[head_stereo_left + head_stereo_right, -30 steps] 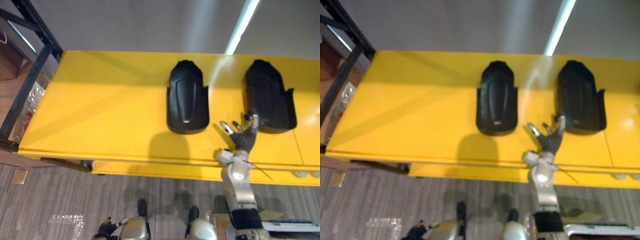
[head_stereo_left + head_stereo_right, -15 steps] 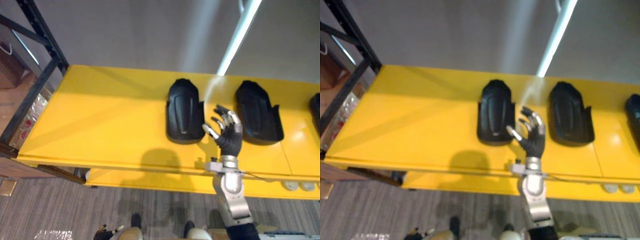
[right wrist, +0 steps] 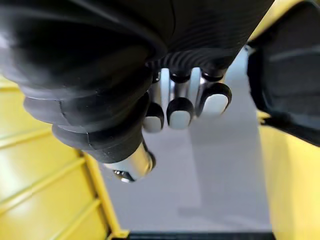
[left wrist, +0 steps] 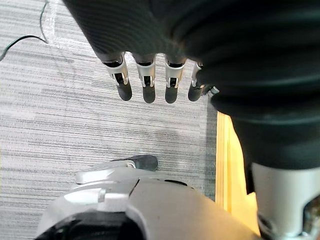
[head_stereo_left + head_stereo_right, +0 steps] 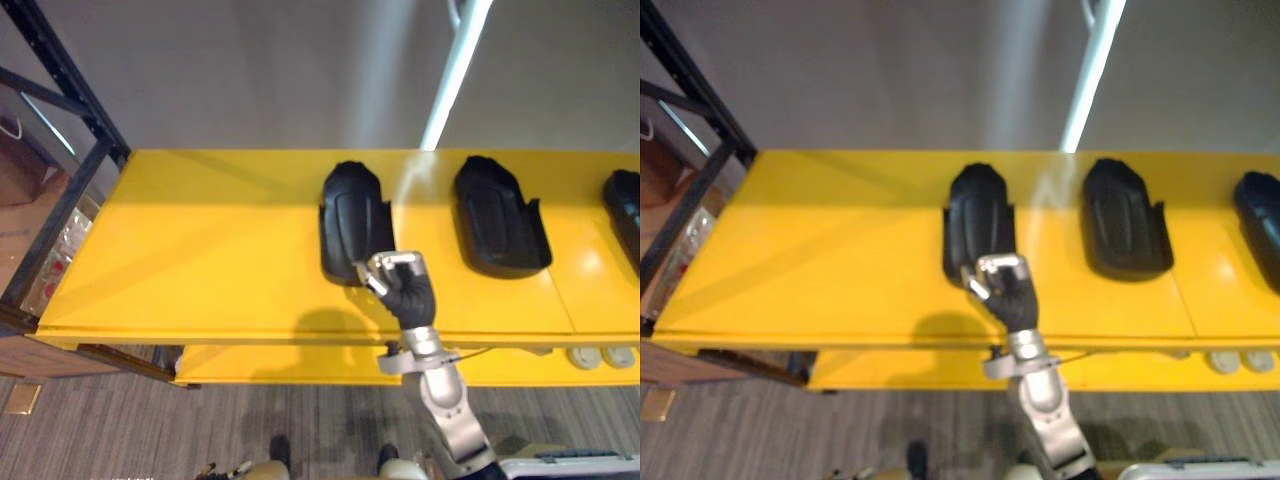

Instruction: Walk over and take plastic housings, then place them on the shelf

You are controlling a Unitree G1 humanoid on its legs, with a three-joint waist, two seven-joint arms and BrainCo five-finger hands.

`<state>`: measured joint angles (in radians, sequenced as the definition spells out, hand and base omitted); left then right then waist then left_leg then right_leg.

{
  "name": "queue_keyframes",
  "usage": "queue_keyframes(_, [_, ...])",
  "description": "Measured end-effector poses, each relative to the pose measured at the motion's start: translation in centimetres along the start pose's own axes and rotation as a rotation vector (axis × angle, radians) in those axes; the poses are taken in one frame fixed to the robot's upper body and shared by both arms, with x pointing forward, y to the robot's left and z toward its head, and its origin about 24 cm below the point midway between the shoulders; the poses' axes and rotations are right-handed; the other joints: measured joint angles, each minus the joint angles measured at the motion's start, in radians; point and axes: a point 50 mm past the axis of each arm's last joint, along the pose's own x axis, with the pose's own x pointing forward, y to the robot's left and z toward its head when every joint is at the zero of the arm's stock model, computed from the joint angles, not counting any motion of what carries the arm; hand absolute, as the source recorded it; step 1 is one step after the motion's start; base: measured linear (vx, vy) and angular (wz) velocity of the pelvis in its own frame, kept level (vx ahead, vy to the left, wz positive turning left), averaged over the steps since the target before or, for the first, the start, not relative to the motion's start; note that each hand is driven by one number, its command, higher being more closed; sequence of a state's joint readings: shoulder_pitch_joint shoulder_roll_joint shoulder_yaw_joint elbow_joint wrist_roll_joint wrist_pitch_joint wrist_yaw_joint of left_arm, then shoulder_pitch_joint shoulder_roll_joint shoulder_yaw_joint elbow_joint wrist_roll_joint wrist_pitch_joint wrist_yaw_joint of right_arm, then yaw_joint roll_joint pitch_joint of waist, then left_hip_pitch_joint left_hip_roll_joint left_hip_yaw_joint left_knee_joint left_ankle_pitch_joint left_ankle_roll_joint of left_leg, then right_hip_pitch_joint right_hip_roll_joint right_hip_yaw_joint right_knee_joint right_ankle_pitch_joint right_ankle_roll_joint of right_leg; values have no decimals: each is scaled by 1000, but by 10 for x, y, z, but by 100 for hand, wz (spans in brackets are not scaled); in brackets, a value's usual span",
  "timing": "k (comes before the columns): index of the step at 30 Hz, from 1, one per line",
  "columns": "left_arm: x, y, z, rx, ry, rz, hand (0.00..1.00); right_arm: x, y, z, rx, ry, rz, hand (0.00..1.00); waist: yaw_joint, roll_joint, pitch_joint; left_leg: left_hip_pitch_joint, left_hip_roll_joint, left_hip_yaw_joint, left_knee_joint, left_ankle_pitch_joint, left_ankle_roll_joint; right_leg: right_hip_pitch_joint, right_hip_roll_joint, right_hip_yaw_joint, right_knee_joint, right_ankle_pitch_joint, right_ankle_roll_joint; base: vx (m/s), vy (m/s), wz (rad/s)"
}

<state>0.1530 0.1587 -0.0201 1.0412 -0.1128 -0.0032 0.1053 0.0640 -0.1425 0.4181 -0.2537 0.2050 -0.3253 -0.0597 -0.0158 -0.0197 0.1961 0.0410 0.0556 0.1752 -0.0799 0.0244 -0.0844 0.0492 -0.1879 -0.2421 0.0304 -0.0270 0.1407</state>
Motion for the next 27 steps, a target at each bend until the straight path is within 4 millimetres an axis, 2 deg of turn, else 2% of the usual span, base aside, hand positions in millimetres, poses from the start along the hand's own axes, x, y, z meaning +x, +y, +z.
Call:
queue_keyframes(3, [1, -2, 6, 15, -24, -15, 0, -7, 2, -10, -5, 96, 48, 100, -3, 4, 15, -9, -4, 1, 0, 0, 0, -16, -2, 4, 9, 0, 0, 0, 0, 0])
queue_keyframes(7, [2, -4, 12, 33, -42, -25, 0, -10, 5, -13, -3, 127, 63, 100, -11, 6, 44, -11, -5, 2, 0, -2, 2, -25, -4, 8, 19, -5, -6, -8, 1, -1])
queue_keyframes(12, [2, -4, 13, 28, -40, -30, 0, -17, 9, -23, -7, 220, 92, 100, -26, 8, 50, -28, -3, 3, 10, -2, 2, -48, -4, 14, 37, -11, -8, -7, 0, 0])
queue_keyframes(17, [2, -4, 13, 29, -36, -29, 0, -37, 10, -34, 14, 323, 73, 100, -28, 9, 50, -20, 2, -1, 21, -7, 1, -34, -2, 10, 40, -19, -8, -4, -2, 1])
queue_keyframes(27, [2, -4, 12, 34, -34, -26, 0, -39, 9, -35, -15, 328, 7, 100, -26, 9, 50, -11, 3, -5, 21, -7, 1, -23, -2, 1, 46, -22, -7, 1, 0, 1])
